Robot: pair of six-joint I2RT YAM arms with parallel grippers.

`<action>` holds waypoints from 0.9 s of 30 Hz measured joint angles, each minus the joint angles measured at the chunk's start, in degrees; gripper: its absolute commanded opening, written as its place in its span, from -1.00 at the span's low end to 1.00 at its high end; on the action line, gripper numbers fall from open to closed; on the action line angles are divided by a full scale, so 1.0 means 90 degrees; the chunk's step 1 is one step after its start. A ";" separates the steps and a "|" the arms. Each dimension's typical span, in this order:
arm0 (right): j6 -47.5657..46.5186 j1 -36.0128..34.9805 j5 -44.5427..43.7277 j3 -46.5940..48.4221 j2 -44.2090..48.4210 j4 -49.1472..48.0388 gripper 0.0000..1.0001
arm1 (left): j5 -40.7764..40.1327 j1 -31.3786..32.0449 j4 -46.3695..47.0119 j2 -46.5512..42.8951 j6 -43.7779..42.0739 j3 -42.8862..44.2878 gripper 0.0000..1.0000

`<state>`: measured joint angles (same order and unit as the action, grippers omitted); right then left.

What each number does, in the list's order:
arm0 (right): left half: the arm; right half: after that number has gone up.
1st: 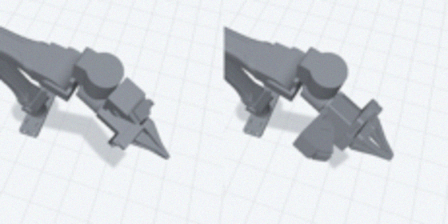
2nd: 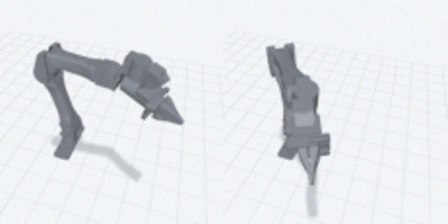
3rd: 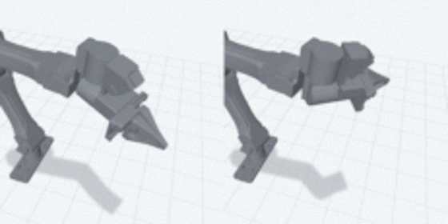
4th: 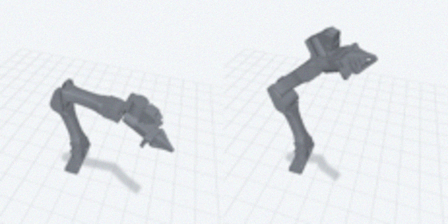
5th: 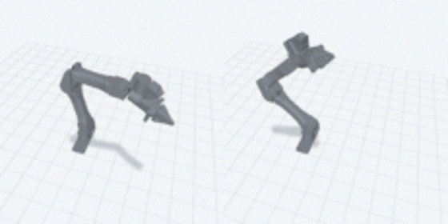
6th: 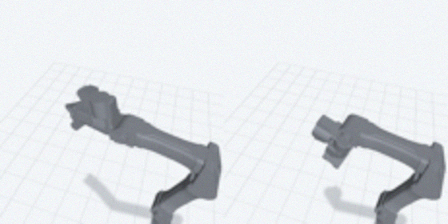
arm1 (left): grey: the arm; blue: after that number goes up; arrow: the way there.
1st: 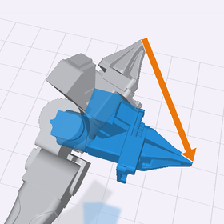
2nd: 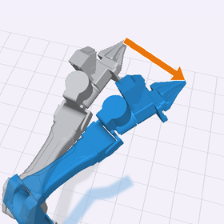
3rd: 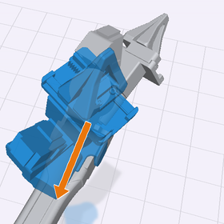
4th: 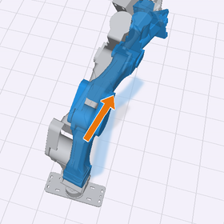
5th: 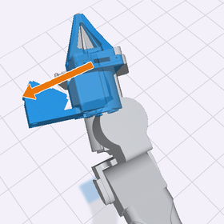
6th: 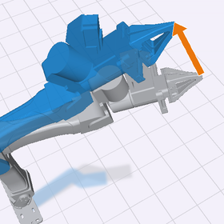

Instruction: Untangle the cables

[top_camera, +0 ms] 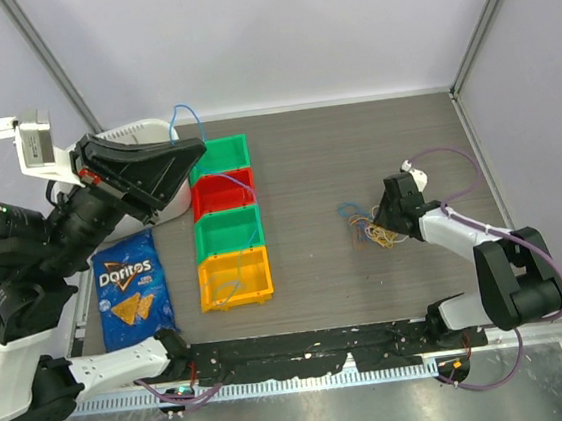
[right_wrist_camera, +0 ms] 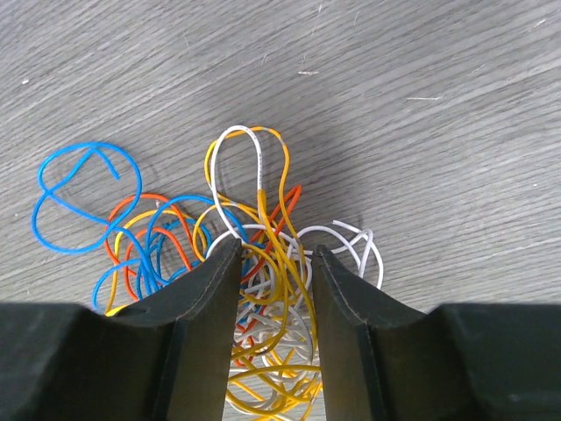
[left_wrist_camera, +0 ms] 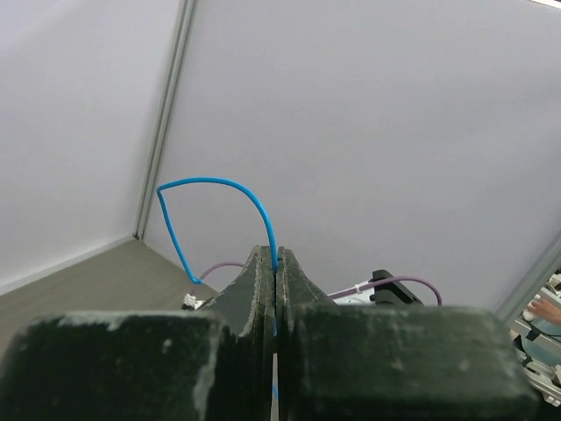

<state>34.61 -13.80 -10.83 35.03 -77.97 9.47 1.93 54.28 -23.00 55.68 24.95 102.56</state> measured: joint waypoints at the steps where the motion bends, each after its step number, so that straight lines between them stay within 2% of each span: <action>1: -0.0024 0.0010 -0.0005 0.0002 0.0005 0.0017 -0.02 | -0.0024 0.0000 0.0000 -0.0002 -0.0015 0.0000 -1.00; 4: -0.0155 0.0012 0.0007 0.0024 0.0095 0.0143 0.18 | -0.0068 0.0000 -0.0073 0.0053 -0.0022 0.0000 -1.00; 5: -0.0199 0.0012 0.0034 0.0039 0.0158 0.0214 0.20 | -0.0109 0.0000 -0.0114 0.0083 -0.0024 -0.0005 -1.00; 6: -0.0248 0.0012 0.0075 0.0063 0.0248 0.0304 0.33 | -0.0158 0.0000 -0.0146 0.0104 -0.0027 -0.0015 -1.00; 11: -0.0593 0.0012 0.0265 0.0493 0.1022 0.0979 0.38 | -0.0624 0.0000 -0.0367 0.0172 -0.0036 -0.0180 -1.00; 16: -0.0940 0.0012 0.0231 0.1413 0.1768 0.1613 0.43 | -0.1234 0.0000 -0.0726 0.0211 -0.0015 -0.0333 -1.00; 20: -0.1282 -0.0080 0.0294 0.2229 0.1943 0.2055 0.42 | -0.1409 0.0000 -0.0848 0.0284 0.0012 -0.0391 -1.00; 23: -0.1576 -0.0335 0.0957 0.2681 0.1911 0.2096 0.45 | -0.1428 0.0000 -0.0865 0.0386 0.0036 -0.0425 -1.00; 27: -0.1707 -0.1134 0.2715 0.2856 0.1943 0.1447 0.46 | -0.1413 0.0000 -0.0865 0.0517 0.0090 -0.0486 -1.00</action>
<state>19.25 -24.01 13.61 60.73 -60.49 22.50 -10.79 54.28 -30.79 60.34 25.76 98.19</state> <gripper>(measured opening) 0.727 0.015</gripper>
